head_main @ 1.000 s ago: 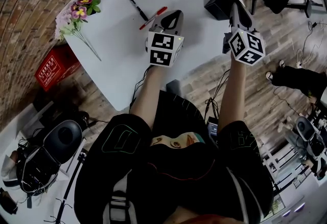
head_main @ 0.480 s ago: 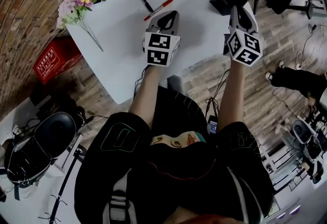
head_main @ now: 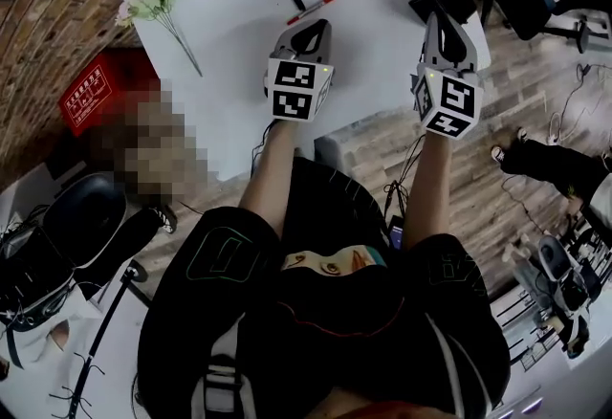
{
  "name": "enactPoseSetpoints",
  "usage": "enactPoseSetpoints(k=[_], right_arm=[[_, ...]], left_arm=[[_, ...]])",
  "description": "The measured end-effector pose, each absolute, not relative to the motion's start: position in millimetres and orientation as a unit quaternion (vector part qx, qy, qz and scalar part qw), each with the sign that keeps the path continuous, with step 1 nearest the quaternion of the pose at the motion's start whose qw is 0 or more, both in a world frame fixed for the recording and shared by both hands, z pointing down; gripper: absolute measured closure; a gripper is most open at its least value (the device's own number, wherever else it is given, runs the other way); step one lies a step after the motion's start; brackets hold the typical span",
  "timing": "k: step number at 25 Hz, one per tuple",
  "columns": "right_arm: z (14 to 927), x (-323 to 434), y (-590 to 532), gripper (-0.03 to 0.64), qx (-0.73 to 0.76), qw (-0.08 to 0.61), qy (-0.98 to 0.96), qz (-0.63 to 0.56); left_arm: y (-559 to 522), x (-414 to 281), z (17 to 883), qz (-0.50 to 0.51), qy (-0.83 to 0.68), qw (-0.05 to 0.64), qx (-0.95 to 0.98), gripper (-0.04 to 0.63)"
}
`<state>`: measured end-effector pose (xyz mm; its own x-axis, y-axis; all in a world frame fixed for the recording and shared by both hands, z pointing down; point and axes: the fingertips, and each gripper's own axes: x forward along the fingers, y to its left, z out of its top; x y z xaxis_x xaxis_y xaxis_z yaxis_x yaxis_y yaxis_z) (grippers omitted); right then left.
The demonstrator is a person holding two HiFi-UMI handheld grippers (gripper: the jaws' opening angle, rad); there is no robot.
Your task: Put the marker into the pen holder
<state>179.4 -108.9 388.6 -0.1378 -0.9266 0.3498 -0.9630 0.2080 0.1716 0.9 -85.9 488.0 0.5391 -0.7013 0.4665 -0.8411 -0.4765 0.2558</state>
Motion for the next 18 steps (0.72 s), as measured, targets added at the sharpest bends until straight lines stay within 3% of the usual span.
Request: enactPoseSetpoints(k=[18], right_arm=[[467.5, 0.7, -102.5, 0.583, 0.328, 0.333, -0.884, -0.004]], left_arm=[[-63.3, -90.1, 514.1, 0.135, -0.528, 0.26, 0.797, 0.594]])
